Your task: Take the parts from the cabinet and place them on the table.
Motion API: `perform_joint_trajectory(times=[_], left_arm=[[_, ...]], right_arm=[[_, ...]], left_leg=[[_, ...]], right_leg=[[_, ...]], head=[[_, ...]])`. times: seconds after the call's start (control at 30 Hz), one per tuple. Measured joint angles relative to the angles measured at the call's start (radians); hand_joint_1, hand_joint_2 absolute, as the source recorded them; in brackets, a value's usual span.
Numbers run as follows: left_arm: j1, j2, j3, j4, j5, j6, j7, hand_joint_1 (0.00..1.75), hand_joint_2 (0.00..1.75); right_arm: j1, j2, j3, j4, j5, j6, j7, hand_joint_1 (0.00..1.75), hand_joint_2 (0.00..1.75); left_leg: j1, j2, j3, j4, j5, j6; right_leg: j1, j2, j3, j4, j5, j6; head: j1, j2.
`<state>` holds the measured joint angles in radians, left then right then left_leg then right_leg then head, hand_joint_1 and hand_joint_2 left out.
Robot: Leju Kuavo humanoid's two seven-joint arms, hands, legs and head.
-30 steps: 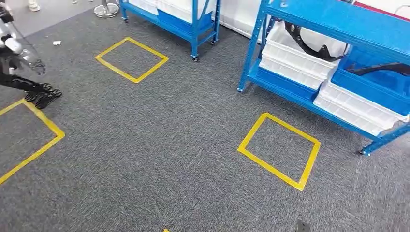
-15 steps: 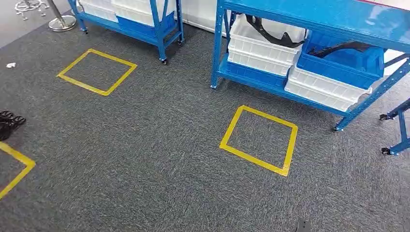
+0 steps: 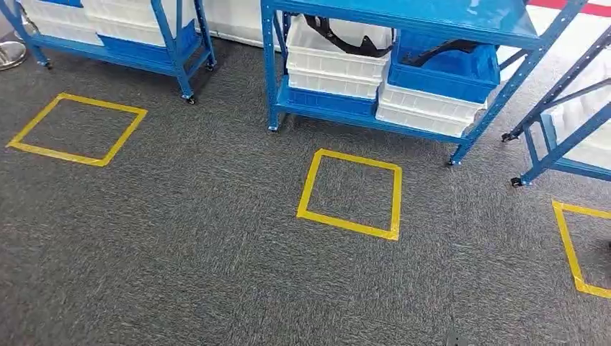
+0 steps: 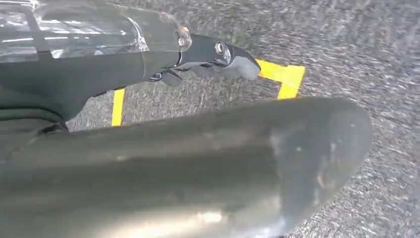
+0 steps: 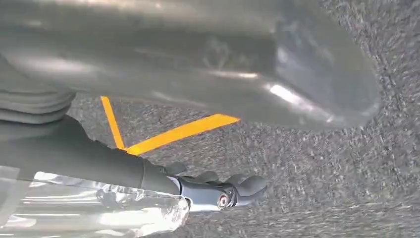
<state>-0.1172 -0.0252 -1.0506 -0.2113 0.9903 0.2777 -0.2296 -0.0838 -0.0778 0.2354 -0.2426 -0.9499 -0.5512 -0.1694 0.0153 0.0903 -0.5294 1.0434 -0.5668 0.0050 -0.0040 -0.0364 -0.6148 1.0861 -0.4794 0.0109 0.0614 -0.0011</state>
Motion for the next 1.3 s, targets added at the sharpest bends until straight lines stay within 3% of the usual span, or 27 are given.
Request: perform_joint_trajectory(times=[0.03,0.17,0.2,0.23,0.27,0.33,0.37,0.4,0.47,0.5,0.53,0.57,0.67,0.7,0.73,0.77,0.83,0.87,0.9,0.93,1.0,1.03,1.07,1.17,1.2,1.23,1.3], left_arm=[[-0.002,0.000,0.000,0.000,0.000,0.000,-0.001,0.00,0.00],[-0.006,-0.002,0.000,-0.001,0.000,0.000,-0.002,0.00,0.00],[-0.008,-0.002,0.000,-0.001,-0.001,0.000,-0.001,0.00,0.00],[-0.009,-0.002,0.000,-0.001,-0.001,0.000,-0.001,0.00,0.00],[-0.009,-0.002,0.000,-0.001,-0.002,-0.001,0.000,0.00,0.00],[-0.007,-0.002,0.000,-0.001,-0.002,-0.002,0.002,0.00,0.00],[-0.004,-0.002,0.000,-0.001,-0.002,-0.003,0.002,0.00,0.00],[-0.002,-0.001,0.000,0.000,-0.001,-0.003,0.000,0.00,0.00],[-0.002,0.000,0.000,0.000,-0.001,-0.006,-0.007,0.00,0.00],[-0.003,0.001,0.000,0.000,-0.001,-0.007,-0.010,0.00,0.00],[-0.002,0.001,0.000,0.000,-0.001,-0.009,-0.011,0.00,0.00],[-0.002,0.002,0.000,0.000,-0.001,-0.010,-0.014,0.00,0.00],[0.000,0.004,0.000,0.000,-0.002,-0.014,-0.013,0.00,0.00],[-0.001,0.005,0.000,0.000,-0.002,-0.014,-0.013,0.00,0.00],[-0.003,0.008,0.000,0.000,-0.002,-0.014,-0.011,0.00,0.00],[-0.001,0.008,0.000,0.000,-0.002,-0.014,-0.011,0.00,0.00],[0.003,0.011,0.000,0.000,-0.002,-0.014,-0.007,0.00,0.00],[0.003,0.012,0.000,0.000,-0.002,-0.014,-0.006,0.00,0.00],[0.002,0.014,0.000,0.000,-0.002,-0.014,-0.005,0.00,0.00],[0.001,0.015,0.000,0.000,-0.002,-0.014,-0.005,0.00,0.00],[-0.002,0.016,0.000,0.000,-0.002,-0.014,-0.005,0.00,0.00],[-0.004,0.016,0.000,0.000,-0.002,-0.014,-0.005,0.00,0.00],[-0.007,0.014,0.000,0.000,-0.002,-0.014,-0.005,0.00,0.00],[-0.011,0.014,0.000,-0.001,-0.002,-0.014,-0.003,0.00,0.00],[-0.010,0.015,0.000,-0.001,-0.002,-0.014,0.000,0.00,0.00],[-0.010,0.015,0.000,-0.001,-0.003,-0.014,0.000,0.00,0.00],[-0.011,0.015,0.000,-0.001,-0.003,-0.020,-0.001,0.00,0.00]], right_arm=[[-0.003,-0.003,0.001,0.000,-0.003,0.000,0.000,0.00,0.00],[-0.001,-0.008,0.008,0.000,-0.006,-0.002,0.000,0.00,0.00],[0.001,-0.008,0.008,0.000,-0.007,-0.003,0.001,0.00,0.00],[0.000,-0.008,0.008,0.000,-0.009,-0.005,0.002,0.00,0.00],[-0.006,-0.008,0.009,0.001,-0.010,-0.006,0.003,0.00,0.00],[-0.013,-0.008,0.009,0.000,-0.010,-0.007,0.005,0.00,0.00],[-0.012,-0.008,0.010,0.001,-0.011,-0.007,0.005,0.00,0.00],[-0.010,-0.008,0.011,0.001,-0.013,-0.007,0.005,0.00,0.00],[-0.005,-0.008,0.014,0.001,-0.014,-0.006,0.005,0.00,0.00],[-0.005,-0.008,0.014,0.000,-0.015,-0.005,0.005,0.00,0.00],[-0.005,-0.008,0.015,0.000,-0.015,-0.003,0.004,0.00,0.00],[-0.011,-0.008,0.015,0.000,-0.016,-0.002,0.003,0.00,0.00],[-0.008,-0.005,0.016,0.000,-0.025,-0.003,0.005,0.00,0.00],[-0.008,-0.005,0.018,0.000,-0.026,-0.004,0.006,0.00,0.00],[-0.007,-0.003,0.020,0.000,-0.027,-0.006,0.010,0.00,0.00],[-0.012,-0.003,0.023,0.000,-0.027,-0.010,0.013,0.00,0.00],[-0.019,-0.003,0.025,0.000,-0.030,-0.015,0.014,0.00,0.00],[-0.018,-0.001,0.027,0.000,-0.032,-0.015,0.014,0.00,0.00],[-0.014,0.002,0.031,0.000,-0.033,-0.016,0.015,0.00,0.00],[-0.007,0.002,0.032,0.000,-0.034,-0.018,0.015,0.00,0.00],[-0.001,0.002,0.033,0.000,-0.033,-0.018,0.015,0.00,0.00],[-0.002,0.002,0.033,0.000,-0.033,-0.019,0.015,0.00,0.00],[-0.004,0.000,0.034,0.000,-0.033,-0.019,0.015,0.00,0.00],[0.000,-0.001,0.037,0.000,-0.023,-0.019,0.015,0.00,0.00],[0.002,0.000,0.041,0.000,-0.021,-0.018,0.015,0.00,0.00],[0.001,0.000,0.044,0.001,-0.016,-0.016,0.015,0.00,0.00],[-0.001,0.000,0.051,0.000,-0.013,-0.013,0.014,0.00,0.00]], left_leg=[[-0.002,0.008,0.001,-0.001,-0.004,-0.006],[-0.006,0.042,0.015,-0.012,-0.010,-0.025],[-0.002,0.024,0.023,-0.011,-0.021,-0.033],[0.002,-0.067,0.016,0.018,-0.035,-0.036],[0.001,-0.094,-0.016,0.080,-0.065,-0.036],[0.001,-0.099,-0.109,0.234,-0.122,-0.040],[0.000,-0.098,-0.144,0.280,-0.125,-0.039],[0.000,-0.096,-0.157,0.276,-0.100,-0.039],[0.001,-0.104,-0.122,0.158,0.005,-0.034],[0.003,-0.130,-0.090,0.073,0.059,-0.032],[0.008,-0.196,-0.071,0.025,0.071,-0.025],[0.014,-0.218,-0.059,-0.003,0.061,-0.023],[0.004,-0.175,-0.053,-0.004,0.053,-0.008],[0.014,-0.157,-0.046,-0.015,0.056,-0.002],[0.010,-0.139,-0.036,-0.022,0.054,0.003],[0.008,-0.118,-0.030,-0.023,0.050,0.009],[0.003,-0.075,-0.023,-0.022,0.040,0.012],[0.002,-0.057,-0.020,-0.022,0.034,0.012],[0.001,-0.043,-0.014,-0.022,0.029,0.012],[0.001,-0.032,-0.007,-0.022,0.024,0.010],[0.000,-0.014,0.010,-0.023,0.013,0.005],[0.000,-0.006,0.015,-0.025,0.008,0.003],[-0.006,-0.001,0.012,-0.024,0.004,-0.003],[-0.002,0.005,0.021,-0.033,0.004,-0.018],[-0.009,-0.004,0.022,-0.027,-0.002,-0.001],[-0.007,-0.007,0.024,-0.030,0.003,0.013],[-0.007,-0.015,0.028,-0.036,0.003,0.011]], right_leg=[[0.014,-0.048,0.016,-0.026,-0.019,-0.004],[0.022,-0.021,0.022,-0.054,-0.026,-0.020],[0.009,-0.011,0.039,-0.073,-0.019,-0.025],[0.007,-0.003,0.048,-0.082,-0.018,-0.029],[0.007,0.008,0.050,-0.084,-0.016,-0.033],[0.007,0.037,0.051,-0.083,-0.020,-0.038],[0.007,0.054,0.054,-0.083,-0.021,-0.040],[0.007,0.069,0.058,-0.082,-0.025,-0.038],[0.006,0.097,0.070,-0.080,-0.033,-0.034],[0.005,0.111,0.076,-0.079,-0.037,-0.029],[0.001,0.120,0.073,-0.077,-0.043,-0.025],[0.004,0.136,0.069,-0.067,-0.048,-0.017],[-0.008,0.178,0.062,-0.080,-0.042,0.004],[-0.009,0.186,0.062,-0.078,-0.046,0.009],[-0.002,0.120,0.055,-0.055,-0.059,0.014],[-0.003,0.079,0.025,0.003,-0.090,0.020],[-0.006,0.047,-0.063,0.159,-0.157,0.029],[-0.006,0.040,-0.095,0.212,-0.169,0.031],[-0.006,0.038,-0.103,0.223,-0.157,0.031],[-0.006,0.037,-0.089,0.190,-0.121,0.029],[-0.003,0.025,-0.009,0.022,-0.019,0.017],[0.004,-0.004,0.025,-0.054,0.003,0.005],[0.015,-0.026,0.039,-0.064,-0.015,-0.004],[0.019,-0.017,0.037,-0.070,-0.021,-0.016],[0.012,-0.020,0.041,-0.079,-0.009,0.006],[0.012,-0.020,0.042,-0.080,-0.011,0.008],[0.012,-0.019,0.043,-0.080,-0.014,0.002]], head=[[-0.002,0.000],[0.000,0.000],[0.005,0.000],[-0.006,0.000],[-0.011,0.000],[-0.020,0.000],[-0.021,0.000],[-0.021,0.000],[-0.023,0.000],[-0.023,0.000],[-0.025,0.000],[-0.027,0.000],[-0.024,0.000],[-0.024,0.000],[-0.018,0.000],[-0.003,0.000],[0.006,0.000],[0.006,0.000],[0.007,0.000],[0.009,0.000],[0.014,0.000],[0.019,0.000],[0.018,0.000],[0.019,0.000],[0.022,0.000],[0.016,0.000],[0.007,0.000]])
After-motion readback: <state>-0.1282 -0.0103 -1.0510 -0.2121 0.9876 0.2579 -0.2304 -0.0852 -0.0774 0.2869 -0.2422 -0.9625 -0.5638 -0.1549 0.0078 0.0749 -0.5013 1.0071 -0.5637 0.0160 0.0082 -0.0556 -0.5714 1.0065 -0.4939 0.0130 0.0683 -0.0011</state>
